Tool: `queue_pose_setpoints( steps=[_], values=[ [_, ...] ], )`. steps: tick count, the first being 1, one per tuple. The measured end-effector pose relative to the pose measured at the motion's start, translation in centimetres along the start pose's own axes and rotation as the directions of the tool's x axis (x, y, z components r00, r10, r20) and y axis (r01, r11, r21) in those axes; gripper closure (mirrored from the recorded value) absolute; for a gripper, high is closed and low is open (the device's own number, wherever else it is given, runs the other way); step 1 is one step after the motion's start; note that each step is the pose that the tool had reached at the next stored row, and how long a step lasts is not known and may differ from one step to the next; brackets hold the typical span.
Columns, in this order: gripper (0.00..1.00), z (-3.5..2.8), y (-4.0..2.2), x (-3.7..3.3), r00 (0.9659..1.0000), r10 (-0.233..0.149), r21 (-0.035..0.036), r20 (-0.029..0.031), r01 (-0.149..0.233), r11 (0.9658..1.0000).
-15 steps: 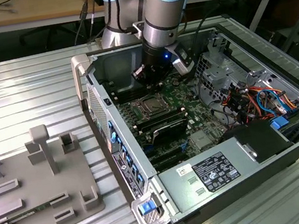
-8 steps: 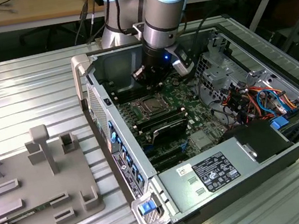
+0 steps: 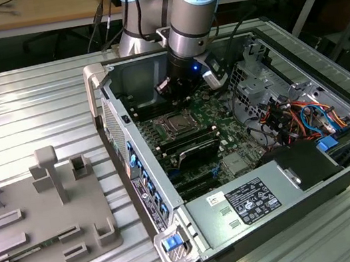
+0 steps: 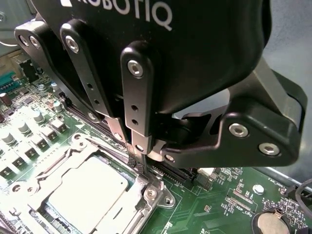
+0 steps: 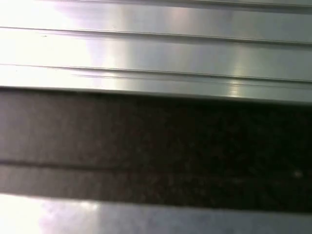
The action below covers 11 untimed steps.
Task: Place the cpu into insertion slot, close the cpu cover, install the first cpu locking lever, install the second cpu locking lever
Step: 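Install the first cpu locking lever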
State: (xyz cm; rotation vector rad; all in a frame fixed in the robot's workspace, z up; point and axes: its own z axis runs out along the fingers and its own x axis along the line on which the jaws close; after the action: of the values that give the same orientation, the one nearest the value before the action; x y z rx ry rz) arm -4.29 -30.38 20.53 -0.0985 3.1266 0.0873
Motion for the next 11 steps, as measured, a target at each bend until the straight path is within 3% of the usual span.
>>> queue_pose_setpoints(
  steps=[5, 7, 11],
  values=[
    [0.89, 0.02, 0.0, -0.02, 1.0, 0.0, 0.0005, -0.0001, 0.0, 1.0],
    [0.89, 0.02, 0.0, -0.02, 1.0, 0.0, 0.005, -0.0002, 0.0, 1.0],
    [0.89, 0.02, 0.0, -0.02, 1.0, 0.0, 0.0073, -0.0004, 0.0, 1.0]
  ],
)
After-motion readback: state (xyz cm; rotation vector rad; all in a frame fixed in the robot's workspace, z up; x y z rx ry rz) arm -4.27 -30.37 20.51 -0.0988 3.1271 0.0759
